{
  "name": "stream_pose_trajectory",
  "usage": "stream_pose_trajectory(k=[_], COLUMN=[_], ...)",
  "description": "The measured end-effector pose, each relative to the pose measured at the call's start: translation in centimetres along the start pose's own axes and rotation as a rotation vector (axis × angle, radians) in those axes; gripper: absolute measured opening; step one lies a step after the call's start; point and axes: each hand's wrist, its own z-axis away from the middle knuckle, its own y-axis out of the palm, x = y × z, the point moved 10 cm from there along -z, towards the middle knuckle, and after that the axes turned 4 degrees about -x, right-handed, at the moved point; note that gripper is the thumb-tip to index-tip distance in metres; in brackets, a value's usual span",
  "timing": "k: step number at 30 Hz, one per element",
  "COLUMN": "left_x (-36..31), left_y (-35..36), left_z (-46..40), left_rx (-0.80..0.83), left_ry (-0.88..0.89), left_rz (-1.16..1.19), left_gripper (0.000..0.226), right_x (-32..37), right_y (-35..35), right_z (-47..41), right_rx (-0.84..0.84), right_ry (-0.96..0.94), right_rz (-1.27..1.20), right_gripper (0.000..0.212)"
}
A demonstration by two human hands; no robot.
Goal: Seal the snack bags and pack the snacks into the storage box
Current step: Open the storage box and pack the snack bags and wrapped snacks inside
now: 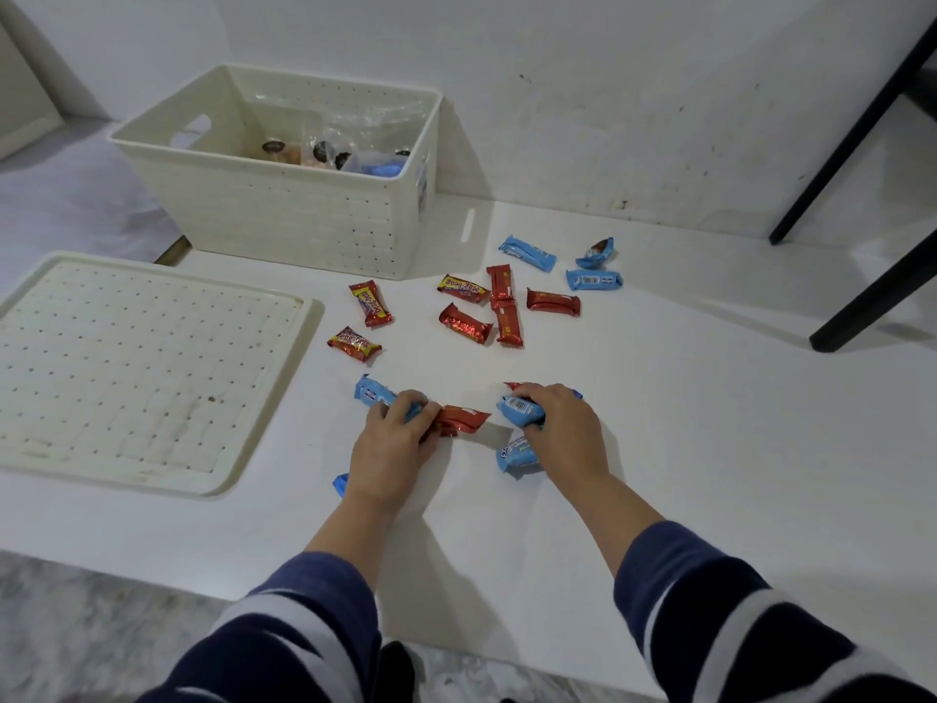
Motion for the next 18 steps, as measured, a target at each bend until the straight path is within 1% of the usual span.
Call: stream_pose_trajectory(k=[4,12,18], left_x=[0.4,0.5,0.4], left_y=[-0.3,-1.5,-5.9], left_z=[-0.6,-1.4,-3.6], left_rx=[-0.049,-0.120,-0.215], left_ry=[-0.042,-0.148,-0.248], left_rz=[0.085,0.196,0.292], left_gripper=[0.027,0.026,0.025], right_x=[0.2,0.0,2.1], right_y=[-0.2,-1.6,-5.6], right_z=[-0.4,-0.7,-1.6], right_rx=[-0.001,-0.017,-0.082], right_ry=[-0.008,0.009,-0.024], right_rz=[-0.033,-0.100,-0.116], right_gripper=[0.046,0.045,0.043])
